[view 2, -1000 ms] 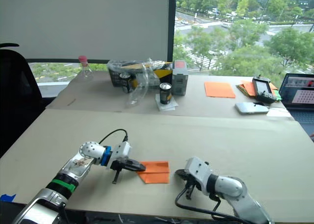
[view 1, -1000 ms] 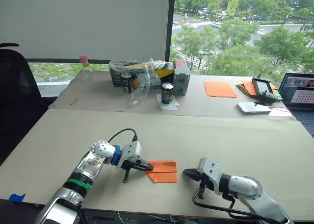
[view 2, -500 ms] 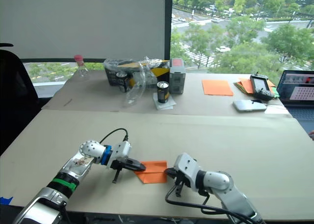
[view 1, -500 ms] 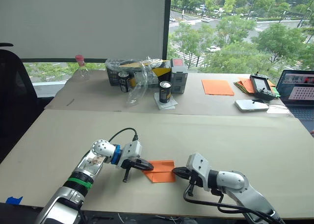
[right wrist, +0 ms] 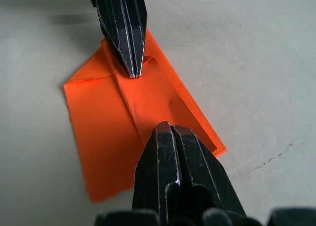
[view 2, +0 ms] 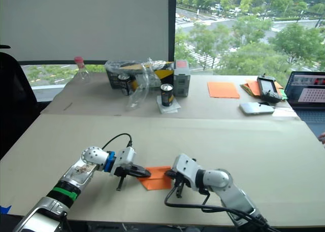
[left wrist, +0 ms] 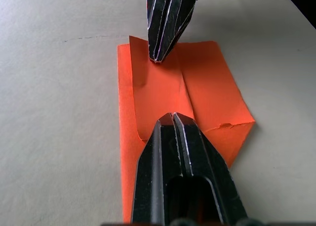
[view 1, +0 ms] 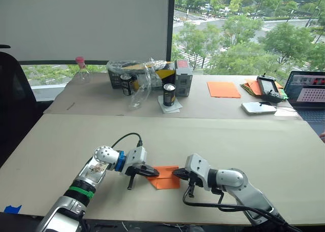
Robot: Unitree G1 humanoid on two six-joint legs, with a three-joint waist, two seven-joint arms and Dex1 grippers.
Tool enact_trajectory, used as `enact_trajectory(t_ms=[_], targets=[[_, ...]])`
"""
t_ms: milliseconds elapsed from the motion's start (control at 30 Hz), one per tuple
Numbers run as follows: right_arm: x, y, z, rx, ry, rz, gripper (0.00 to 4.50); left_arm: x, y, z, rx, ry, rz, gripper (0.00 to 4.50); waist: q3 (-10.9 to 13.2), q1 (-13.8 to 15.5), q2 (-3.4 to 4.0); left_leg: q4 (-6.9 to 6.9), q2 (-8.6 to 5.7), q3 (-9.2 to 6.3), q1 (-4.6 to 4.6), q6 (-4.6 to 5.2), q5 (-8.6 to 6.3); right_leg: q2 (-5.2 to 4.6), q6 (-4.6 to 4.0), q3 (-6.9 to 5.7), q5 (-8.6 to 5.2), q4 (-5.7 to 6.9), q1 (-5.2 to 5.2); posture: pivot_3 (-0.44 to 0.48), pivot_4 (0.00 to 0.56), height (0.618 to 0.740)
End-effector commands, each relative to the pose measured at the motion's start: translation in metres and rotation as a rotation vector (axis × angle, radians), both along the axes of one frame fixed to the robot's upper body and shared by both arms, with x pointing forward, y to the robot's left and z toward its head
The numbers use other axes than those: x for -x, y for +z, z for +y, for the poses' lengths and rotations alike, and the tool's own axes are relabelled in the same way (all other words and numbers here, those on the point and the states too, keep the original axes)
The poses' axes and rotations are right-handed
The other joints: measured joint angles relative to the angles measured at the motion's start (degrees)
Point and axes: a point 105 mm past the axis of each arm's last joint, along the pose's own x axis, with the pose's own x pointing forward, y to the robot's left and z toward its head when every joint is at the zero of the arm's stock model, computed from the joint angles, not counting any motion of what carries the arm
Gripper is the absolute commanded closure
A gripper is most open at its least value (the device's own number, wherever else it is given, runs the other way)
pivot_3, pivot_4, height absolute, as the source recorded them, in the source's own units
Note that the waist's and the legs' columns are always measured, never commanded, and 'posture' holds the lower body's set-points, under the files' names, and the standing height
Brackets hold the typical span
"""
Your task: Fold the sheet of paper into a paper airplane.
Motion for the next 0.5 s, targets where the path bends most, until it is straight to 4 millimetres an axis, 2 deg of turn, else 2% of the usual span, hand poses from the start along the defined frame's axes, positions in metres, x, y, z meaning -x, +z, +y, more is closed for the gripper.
enact_trajectory(t_ms=[33, 200, 500], targets=[[0.004, -0.022, -0.005, 0.085, 0.007, 0.063, 4.49, 0.015, -0.03, 0.003, -0.092, -0.006, 0.11, 4.5, 0.0, 0.0, 0.0, -0.01, 0.0, 0.01, 0.02, 0.0, 0.0, 0.0, 0.0, 0.0, 0.0, -0.01, 0.01, 0.0, 0.15, 0.715], [0.007, -0.038, -0.013, 0.138, -0.02, 0.12, 4.49, 0.016, -0.026, -0.006, -0.057, -0.035, 0.111, 4.5, 0.0, 0.0, -0.01, -0.01, 0.0, 0.0, 0.05, 0.0, 0.0, 0.0, 0.0, 0.0, 0.0, 0.0, 0.05, 0.0, 0.15, 0.715], [0.01, -0.041, -0.012, 0.138, -0.035, 0.146, 4.49, 0.019, -0.03, -0.029, -0.049, -0.1, 0.092, 4.5, -0.1, 0.0, -0.08, -0.01, 0.0, 0.0, 0.06, 0.0, 0.0, 0.01, 0.0, 0.0, 0.0, -0.01, 0.06, 0.0, 0.15, 0.715]])
